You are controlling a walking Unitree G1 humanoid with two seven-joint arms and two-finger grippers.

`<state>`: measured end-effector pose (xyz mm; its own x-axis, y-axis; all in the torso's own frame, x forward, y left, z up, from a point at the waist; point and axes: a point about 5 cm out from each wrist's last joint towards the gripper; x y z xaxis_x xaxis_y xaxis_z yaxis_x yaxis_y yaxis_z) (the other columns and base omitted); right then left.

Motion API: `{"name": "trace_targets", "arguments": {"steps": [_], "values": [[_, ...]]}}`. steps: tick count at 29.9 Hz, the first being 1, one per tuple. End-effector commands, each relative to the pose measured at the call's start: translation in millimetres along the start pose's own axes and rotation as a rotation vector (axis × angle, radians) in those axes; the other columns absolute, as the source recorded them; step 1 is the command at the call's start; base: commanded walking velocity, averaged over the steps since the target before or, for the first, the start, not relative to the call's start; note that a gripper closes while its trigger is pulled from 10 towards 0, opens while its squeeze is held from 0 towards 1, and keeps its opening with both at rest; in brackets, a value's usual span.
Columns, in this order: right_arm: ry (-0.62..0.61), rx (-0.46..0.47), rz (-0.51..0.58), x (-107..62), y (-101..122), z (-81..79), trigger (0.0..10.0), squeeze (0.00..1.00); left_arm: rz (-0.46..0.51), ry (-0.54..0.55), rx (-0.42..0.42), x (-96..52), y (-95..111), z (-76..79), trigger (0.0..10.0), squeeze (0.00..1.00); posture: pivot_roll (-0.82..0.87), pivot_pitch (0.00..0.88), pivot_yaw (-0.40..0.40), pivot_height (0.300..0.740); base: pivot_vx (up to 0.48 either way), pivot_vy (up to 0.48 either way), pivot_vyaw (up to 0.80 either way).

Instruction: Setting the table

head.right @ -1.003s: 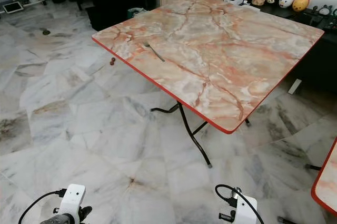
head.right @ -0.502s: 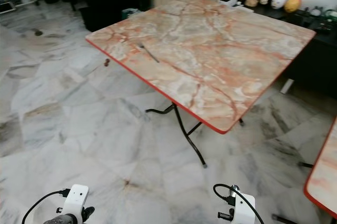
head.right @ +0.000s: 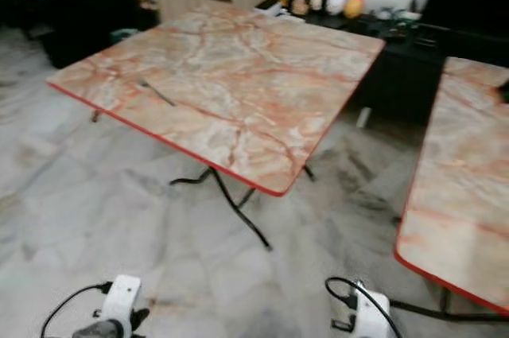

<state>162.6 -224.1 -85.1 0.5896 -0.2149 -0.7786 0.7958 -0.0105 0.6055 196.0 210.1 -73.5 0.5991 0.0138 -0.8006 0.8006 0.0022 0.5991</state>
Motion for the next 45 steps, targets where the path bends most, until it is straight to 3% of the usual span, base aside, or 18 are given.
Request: {"name": "trace_targets", "arguments": {"steps": [1, 28, 36, 45], "values": [[-0.010, -0.003, -0.005, -0.2, -1.0, 3.9, 10.0, 0.00, -0.002, -0.009, 0.006, 0.7, 1.1, 2.7, 10.0, 0.00, 0.05, 0.000, 0.006, 0.727, 0.000, 0.000, -0.69], [0.012, -0.019, -0.009, -0.1, -1.3, 2.4, 10.0, 0.00, -0.005, -0.014, -0.009, 0.8, 0.1, 4.3, 10.0, 0.00, 0.06, 0.000, -0.001, 0.727, 0.000, 0.000, -0.68], [0.031, -0.044, -0.006, -0.3, -1.5, 0.8, 10.0, 0.00, -0.014, -0.006, -0.008, 0.6, -1.7, 3.9, 10.0, 0.00, 0.05, 0.000, 0.002, 0.727, 0.000, 0.000, 0.00], [0.038, -0.058, -0.010, -0.6, -2.8, -0.3, 10.0, 0.00, -0.032, 0.020, 0.066, 0.0, -4.5, 0.9, 10.0, 0.00, 0.05, 0.000, 0.006, 0.727, 0.000, 0.000, 0.00]]}}
Point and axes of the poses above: a point about 5 cm out from each wrist's last joint towards the gripper, its own x axis pointing out of the wrist towards the gripper, its own y axis along the axis of the wrist's last joint, z = x × y, and after that the axes turned 10 degrees about -x, right-handed
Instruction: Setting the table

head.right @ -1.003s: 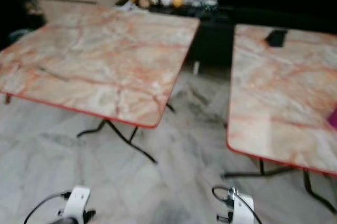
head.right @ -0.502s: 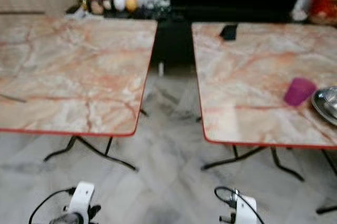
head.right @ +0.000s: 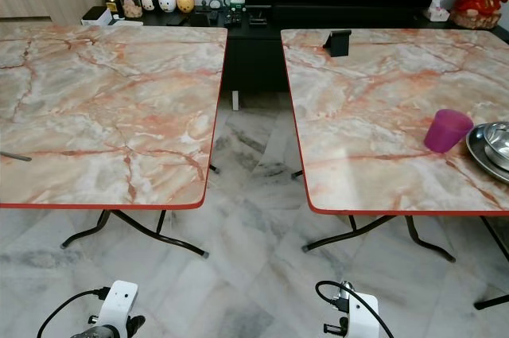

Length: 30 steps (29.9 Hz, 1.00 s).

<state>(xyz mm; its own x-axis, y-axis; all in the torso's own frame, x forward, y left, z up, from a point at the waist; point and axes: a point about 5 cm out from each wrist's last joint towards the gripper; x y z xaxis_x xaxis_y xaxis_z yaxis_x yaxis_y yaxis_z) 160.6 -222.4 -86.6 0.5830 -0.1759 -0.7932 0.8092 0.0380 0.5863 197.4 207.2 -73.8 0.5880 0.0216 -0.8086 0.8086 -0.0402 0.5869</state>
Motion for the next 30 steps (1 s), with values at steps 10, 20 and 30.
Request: {"name": "trace_targets", "arguments": {"steps": [10, 20, 30], "values": [[0.005, -0.015, -0.001, -0.7, -2.1, 0.9, 10.0, 0.00, -0.027, 0.019, 0.039, -1.3, -7.8, -2.2, 10.0, 0.00, 0.06, 0.000, 0.001, 0.727, 0.000, -0.261, 0.00], [0.004, -0.022, -0.002, -1.0, -3.1, 1.7, 10.0, 0.00, -0.031, 0.014, 0.036, -1.4, -9.4, -1.0, 10.0, 0.00, 0.05, 0.000, -0.003, 0.727, 0.000, -0.295, 0.00], [-0.028, 0.027, -0.020, -1.6, -6.4, 2.7, 10.0, 0.00, -0.033, 0.008, 0.040, -1.5, -10.0, -0.6, 10.0, 0.00, 0.06, 0.000, -0.004, 0.727, 0.000, -0.287, 0.00]]}}
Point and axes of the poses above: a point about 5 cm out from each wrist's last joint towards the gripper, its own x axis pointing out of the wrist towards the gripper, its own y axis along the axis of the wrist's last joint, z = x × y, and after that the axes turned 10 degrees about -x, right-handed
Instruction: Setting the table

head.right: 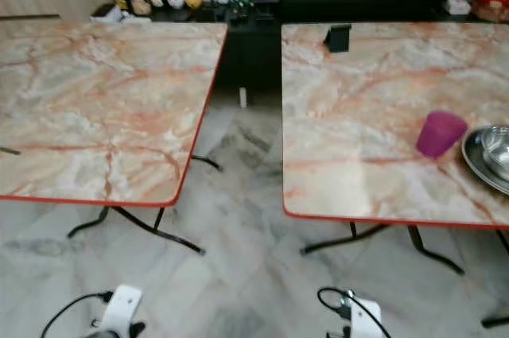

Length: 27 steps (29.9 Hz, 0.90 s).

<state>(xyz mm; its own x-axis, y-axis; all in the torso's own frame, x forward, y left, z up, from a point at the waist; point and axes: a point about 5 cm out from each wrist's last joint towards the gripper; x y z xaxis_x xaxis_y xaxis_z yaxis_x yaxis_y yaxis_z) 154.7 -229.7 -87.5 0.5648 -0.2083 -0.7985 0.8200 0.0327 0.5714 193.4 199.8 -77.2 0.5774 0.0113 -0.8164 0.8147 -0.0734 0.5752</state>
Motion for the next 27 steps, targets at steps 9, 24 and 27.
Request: {"name": "trace_targets", "arguments": {"steps": [9, 24, 27], "values": [[-0.012, 0.058, -0.001, 0.0, 0.1, -4.4, 10.0, 0.00, -0.017, 0.019, 0.004, -1.5, -3.5, -8.5, 10.0, 0.00, 0.06, 0.000, -0.001, 0.727, 0.000, -0.286, -0.29], [-0.015, 0.055, 0.015, 0.5, 3.1, -4.6, 10.0, 0.00, -0.012, 0.023, -0.004, -1.4, -1.9, -9.4, 10.0, 0.00, 0.05, 0.000, 0.001, 0.727, 0.000, -0.287, 0.00], [-0.011, 0.033, 0.025, 0.5, 4.4, -4.4, 10.0, 0.00, -0.012, 0.023, -0.006, -1.4, -2.0, -9.4, 10.0, 0.00, 0.05, 0.000, 0.001, 0.727, 0.000, -0.285, 0.37]]}}
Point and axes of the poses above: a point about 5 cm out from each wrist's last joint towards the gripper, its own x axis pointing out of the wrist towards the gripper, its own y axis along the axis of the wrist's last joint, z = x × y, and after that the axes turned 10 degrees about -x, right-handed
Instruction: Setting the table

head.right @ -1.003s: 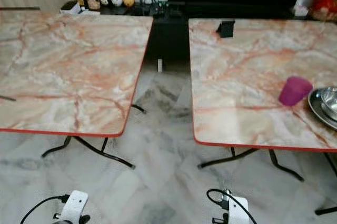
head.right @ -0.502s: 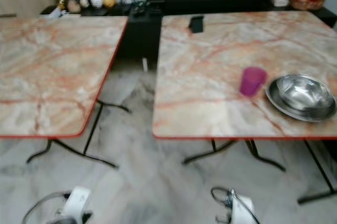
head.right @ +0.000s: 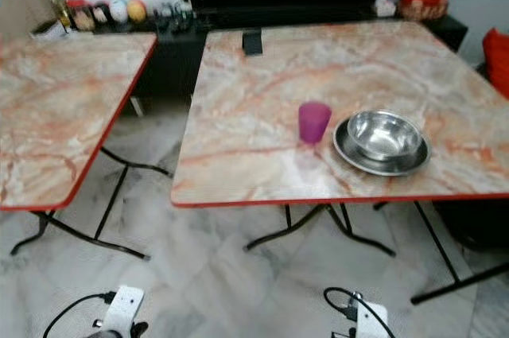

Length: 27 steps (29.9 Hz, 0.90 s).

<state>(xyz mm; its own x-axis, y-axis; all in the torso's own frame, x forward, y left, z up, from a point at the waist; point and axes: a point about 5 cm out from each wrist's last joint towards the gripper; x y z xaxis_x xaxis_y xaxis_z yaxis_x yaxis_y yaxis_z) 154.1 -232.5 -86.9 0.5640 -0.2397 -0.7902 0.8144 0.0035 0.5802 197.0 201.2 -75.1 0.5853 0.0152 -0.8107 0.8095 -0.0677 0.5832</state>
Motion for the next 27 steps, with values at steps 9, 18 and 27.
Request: {"name": "trace_targets", "arguments": {"steps": [9, 18, 27], "values": [[0.013, 0.011, 0.026, 0.7, 5.4, -6.8, 10.0, 0.00, -0.019, 0.021, -0.008, -1.7, -5.4, -7.5, 10.0, 0.00, 0.06, 0.000, -0.002, 0.727, 0.000, -0.284, 0.32], [0.007, 0.022, 0.032, 0.5, 5.7, -7.1, 10.0, 0.00, -0.021, 0.020, -0.004, -1.8, -5.3, -8.1, 10.0, 0.00, 0.05, 0.000, 0.003, 0.727, 0.000, -0.282, 0.00], [-0.002, 0.032, 0.041, 0.5, 6.5, -7.2, 10.0, 0.00, -0.020, 0.030, -0.003, -1.8, -5.1, -9.2, 10.0, 0.00, 0.04, 0.000, 0.006, 0.727, 0.000, -0.125, 0.00]]}}
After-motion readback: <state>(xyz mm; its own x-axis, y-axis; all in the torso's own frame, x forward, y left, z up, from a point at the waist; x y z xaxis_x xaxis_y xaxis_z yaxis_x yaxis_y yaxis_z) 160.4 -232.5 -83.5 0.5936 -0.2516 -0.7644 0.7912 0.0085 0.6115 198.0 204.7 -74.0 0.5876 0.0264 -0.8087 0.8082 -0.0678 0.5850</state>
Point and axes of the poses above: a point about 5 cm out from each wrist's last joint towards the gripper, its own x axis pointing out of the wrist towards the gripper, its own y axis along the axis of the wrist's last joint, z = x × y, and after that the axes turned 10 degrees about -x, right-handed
